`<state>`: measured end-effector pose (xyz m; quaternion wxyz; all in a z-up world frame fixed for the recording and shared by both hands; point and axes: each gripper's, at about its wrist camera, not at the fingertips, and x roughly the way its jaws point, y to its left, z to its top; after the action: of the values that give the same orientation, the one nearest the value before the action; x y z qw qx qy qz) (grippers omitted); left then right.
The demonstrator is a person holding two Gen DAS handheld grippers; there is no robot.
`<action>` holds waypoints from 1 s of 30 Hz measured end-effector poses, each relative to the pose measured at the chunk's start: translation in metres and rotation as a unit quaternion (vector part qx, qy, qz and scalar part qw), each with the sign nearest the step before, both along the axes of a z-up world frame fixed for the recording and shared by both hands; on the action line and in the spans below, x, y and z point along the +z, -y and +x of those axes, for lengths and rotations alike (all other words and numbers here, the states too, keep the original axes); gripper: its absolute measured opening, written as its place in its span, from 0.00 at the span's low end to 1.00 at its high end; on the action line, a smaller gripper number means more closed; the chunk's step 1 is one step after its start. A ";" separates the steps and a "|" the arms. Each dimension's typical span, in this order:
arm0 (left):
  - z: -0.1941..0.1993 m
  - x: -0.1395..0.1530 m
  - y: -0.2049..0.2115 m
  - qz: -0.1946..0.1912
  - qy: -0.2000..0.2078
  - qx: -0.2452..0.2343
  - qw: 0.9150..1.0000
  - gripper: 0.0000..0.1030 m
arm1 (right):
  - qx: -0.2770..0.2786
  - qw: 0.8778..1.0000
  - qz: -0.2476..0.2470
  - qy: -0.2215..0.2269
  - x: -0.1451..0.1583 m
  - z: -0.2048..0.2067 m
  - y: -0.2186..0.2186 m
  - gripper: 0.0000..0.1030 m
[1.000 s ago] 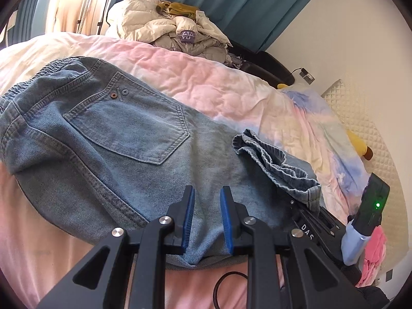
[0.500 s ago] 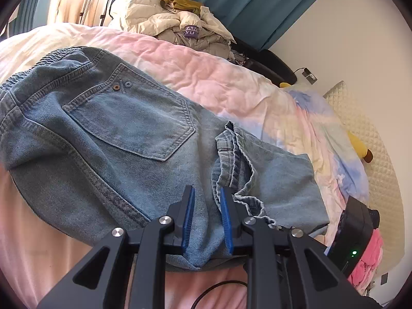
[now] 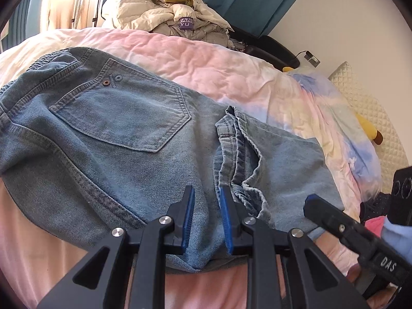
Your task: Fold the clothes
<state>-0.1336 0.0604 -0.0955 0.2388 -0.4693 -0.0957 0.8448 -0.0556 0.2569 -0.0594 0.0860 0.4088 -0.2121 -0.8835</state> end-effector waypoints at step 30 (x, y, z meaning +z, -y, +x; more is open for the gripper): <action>-0.013 -0.008 0.011 -0.019 0.005 0.027 0.999 0.20 | 0.076 0.992 0.084 0.054 -0.036 -0.019 0.027 0.43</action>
<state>-0.1461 0.0494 -0.1034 0.2063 -0.4751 -0.0940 0.8502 -0.0750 0.2295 -0.0952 0.1064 0.4766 -0.1096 -0.8657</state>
